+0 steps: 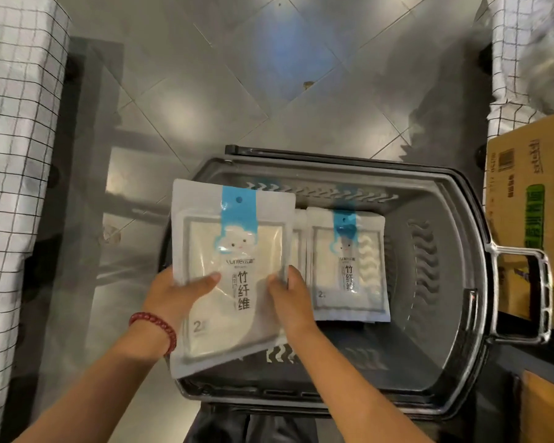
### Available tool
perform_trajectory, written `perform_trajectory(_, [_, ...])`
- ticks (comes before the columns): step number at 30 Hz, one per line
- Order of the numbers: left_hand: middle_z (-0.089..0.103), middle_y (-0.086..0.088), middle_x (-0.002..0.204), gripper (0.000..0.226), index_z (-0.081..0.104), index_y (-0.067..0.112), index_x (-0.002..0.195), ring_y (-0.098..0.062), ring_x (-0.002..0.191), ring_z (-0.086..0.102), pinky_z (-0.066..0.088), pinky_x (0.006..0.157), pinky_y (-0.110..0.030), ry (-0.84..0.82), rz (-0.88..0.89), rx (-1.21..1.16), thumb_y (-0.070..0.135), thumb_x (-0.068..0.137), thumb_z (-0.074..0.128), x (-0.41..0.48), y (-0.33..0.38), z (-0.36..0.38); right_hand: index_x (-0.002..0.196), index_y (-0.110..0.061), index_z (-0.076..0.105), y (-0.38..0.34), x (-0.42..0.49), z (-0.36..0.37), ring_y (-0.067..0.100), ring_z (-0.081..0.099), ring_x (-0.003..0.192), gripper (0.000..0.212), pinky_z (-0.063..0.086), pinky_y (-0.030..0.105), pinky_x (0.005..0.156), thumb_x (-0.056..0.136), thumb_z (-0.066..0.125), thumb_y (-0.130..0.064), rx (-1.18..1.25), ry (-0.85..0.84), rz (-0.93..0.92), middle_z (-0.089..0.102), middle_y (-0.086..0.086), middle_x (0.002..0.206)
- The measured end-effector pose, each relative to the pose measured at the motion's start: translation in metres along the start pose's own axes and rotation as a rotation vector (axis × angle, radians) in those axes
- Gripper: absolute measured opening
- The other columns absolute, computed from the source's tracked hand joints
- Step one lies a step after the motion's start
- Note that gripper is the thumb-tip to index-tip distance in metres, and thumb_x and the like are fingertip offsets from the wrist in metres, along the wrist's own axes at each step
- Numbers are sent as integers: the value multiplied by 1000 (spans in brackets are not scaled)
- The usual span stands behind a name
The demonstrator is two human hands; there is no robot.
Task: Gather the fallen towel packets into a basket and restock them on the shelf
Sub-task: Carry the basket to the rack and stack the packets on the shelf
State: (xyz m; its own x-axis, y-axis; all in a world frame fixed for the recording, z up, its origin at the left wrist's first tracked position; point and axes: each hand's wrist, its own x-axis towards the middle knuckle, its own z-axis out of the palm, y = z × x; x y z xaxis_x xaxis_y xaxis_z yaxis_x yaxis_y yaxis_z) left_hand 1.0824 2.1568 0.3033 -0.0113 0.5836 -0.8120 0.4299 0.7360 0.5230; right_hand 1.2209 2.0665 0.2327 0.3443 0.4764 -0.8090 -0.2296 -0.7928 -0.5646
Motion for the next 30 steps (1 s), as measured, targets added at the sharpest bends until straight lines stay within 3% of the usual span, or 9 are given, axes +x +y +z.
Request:
perform_trajectory(3, [66,8,81,16,65,18,96,-8,75,61,42,55,-16,130,108,138,13,82,70,8,-7,-4,121,-13,53,11,19,5,15,54,107,27,41,15,83,94,50,-16,-75,76,52,59,-2,117])
perform_trajectory(6, [62,0,94,25,62,11,111,-17,81,56,42,67,-24,232,145,286,14,86,65,16,-15,-6,144,-8,33,24,39,-7,23,37,134,56,32,31,108,91,51,-13,-133,163,162,36,6,148])
perform_trajectory(8, [61,-1,98,29,60,10,115,-18,85,54,41,73,-28,258,156,305,13,87,64,20,-23,-7,139,-7,37,31,52,-14,26,47,123,55,42,31,98,86,53,-10,-134,138,226,44,11,141])
perform_trajectory(11, [61,0,95,27,61,10,113,-16,82,53,40,66,-25,272,176,332,14,87,64,24,-28,-6,126,-7,47,34,60,-16,22,55,102,46,44,25,79,82,57,-6,-123,66,262,56,11,125])
perform_trajectory(15, [60,3,91,21,61,14,108,-3,68,50,33,56,-13,284,182,302,13,87,64,26,-30,-5,143,-10,34,37,58,-12,23,53,114,66,44,18,75,83,61,-10,-146,104,231,49,6,134])
perform_trajectory(17, [60,3,91,21,60,15,107,-1,69,49,33,56,-13,271,171,289,14,87,64,25,-30,-5,136,-9,43,36,56,-13,21,56,103,54,41,15,62,85,62,-14,-130,156,209,55,7,127])
perform_trajectory(21, [60,2,92,23,60,15,110,-4,70,52,35,55,-15,244,130,268,15,87,64,25,-28,-7,103,-10,59,31,46,-17,18,51,97,12,40,25,85,93,56,-17,-87,198,150,56,11,107])
perform_trajectory(24, [61,-1,93,23,61,12,109,-11,73,55,40,59,-22,233,110,276,15,87,64,22,-24,-8,126,2,52,21,26,-30,24,54,111,33,43,31,97,96,50,-12,-44,344,51,58,14,115])
perform_trajectory(30, [64,-1,88,13,62,17,98,-10,73,57,41,61,-24,118,34,160,11,87,64,11,-11,-3,112,-20,58,5,1,-72,15,60,94,25,50,22,77,93,49,-6,54,450,-105,64,-6,98])
